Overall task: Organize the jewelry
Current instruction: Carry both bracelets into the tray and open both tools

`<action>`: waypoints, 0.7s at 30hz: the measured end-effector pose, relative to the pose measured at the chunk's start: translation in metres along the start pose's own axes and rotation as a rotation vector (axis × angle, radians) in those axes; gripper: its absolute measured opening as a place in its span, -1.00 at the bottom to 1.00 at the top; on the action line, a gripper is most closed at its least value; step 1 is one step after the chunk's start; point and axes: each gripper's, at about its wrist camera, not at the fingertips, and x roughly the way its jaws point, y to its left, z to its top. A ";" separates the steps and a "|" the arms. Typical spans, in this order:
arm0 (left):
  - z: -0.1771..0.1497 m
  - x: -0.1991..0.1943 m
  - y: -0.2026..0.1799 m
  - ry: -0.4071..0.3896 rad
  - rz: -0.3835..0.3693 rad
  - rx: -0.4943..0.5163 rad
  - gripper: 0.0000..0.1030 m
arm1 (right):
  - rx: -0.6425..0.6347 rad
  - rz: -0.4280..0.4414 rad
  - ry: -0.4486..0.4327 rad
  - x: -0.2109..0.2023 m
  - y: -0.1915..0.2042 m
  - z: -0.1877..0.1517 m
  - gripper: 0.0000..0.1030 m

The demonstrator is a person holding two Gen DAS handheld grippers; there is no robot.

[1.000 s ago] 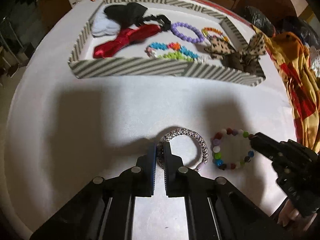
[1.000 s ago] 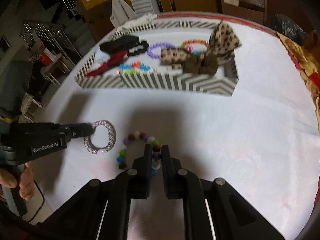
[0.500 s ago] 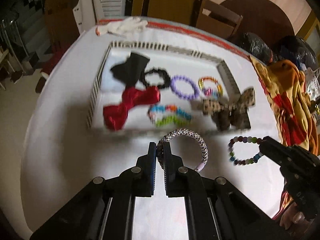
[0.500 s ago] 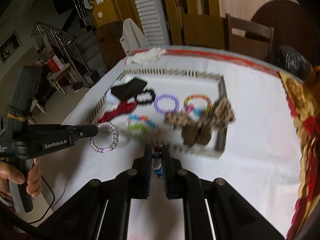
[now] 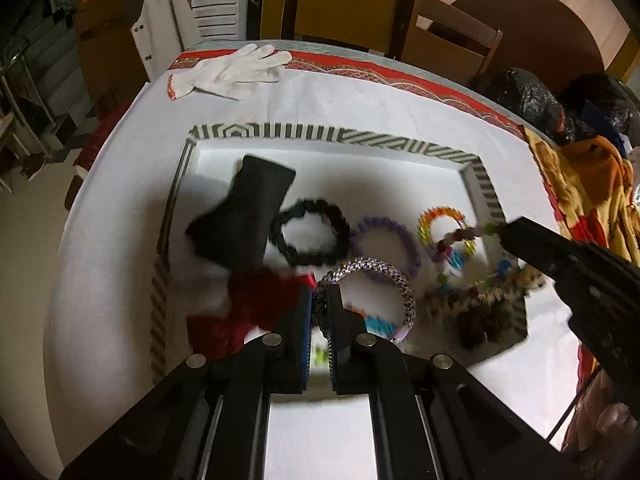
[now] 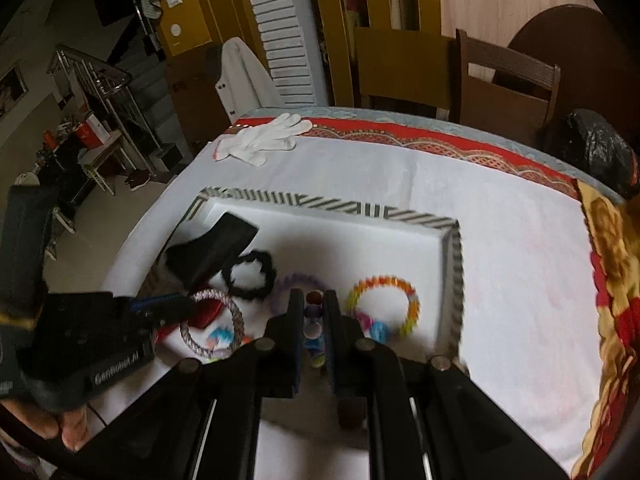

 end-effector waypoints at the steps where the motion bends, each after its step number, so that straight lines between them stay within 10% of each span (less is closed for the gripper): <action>1: 0.006 0.005 0.000 0.001 0.004 0.002 -0.70 | 0.008 0.003 0.005 0.008 -0.001 0.006 -0.83; 21: 0.075 0.076 0.025 0.029 0.007 -0.063 -0.70 | 0.221 -0.155 0.110 0.117 -0.070 0.029 -0.82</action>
